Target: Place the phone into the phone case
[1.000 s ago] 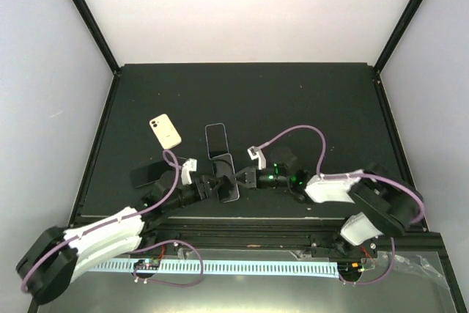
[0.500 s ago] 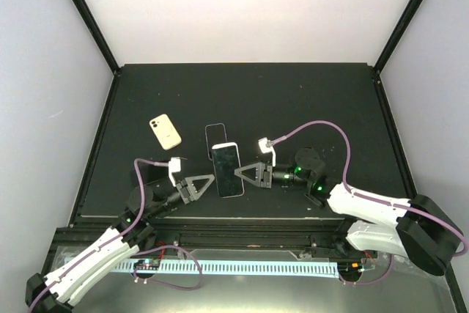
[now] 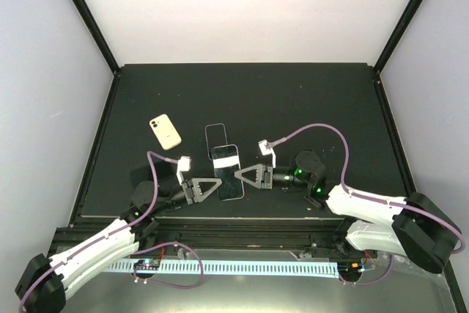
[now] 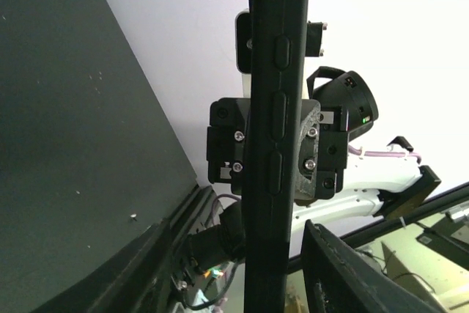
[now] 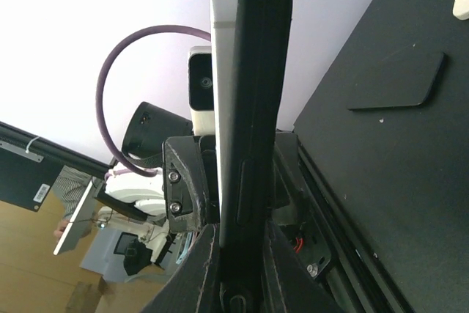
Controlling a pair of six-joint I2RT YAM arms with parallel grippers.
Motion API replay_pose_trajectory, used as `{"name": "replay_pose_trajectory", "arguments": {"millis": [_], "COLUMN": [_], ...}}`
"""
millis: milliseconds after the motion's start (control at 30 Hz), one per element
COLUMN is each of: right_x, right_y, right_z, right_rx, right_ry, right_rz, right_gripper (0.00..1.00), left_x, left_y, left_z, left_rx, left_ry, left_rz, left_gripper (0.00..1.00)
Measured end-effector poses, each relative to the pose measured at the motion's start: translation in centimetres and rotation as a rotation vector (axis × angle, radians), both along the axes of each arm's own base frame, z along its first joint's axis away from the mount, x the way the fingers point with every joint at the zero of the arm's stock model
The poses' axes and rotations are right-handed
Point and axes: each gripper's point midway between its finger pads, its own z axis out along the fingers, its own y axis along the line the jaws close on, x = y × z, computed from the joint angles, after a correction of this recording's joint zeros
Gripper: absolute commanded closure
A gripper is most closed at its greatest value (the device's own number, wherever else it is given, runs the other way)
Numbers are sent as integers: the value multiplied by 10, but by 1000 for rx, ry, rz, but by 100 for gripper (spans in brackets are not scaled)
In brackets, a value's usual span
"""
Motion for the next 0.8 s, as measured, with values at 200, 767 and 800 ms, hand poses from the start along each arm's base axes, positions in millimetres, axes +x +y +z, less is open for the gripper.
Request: {"name": "replay_pose_trajectory", "arguments": {"millis": [200,767,800], "right_x": [-1,0,3], "right_y": [0,-6,-5], "right_z": [-5,35,41], "right_rx": [-3,-30,-32], "right_ry": [10,-65,-76], "right_rz": [7,-22,-30], "right_gripper": [90,60,60], "left_x": [-1,-24,-25], "left_y": [-3,-8,-8], "left_z": [1,15,17], "left_rx": [-6,2,2], "left_ry": [-3,-136,-147], "left_rz": [-20,-137,-146], "left_gripper": [86,98,98]}}
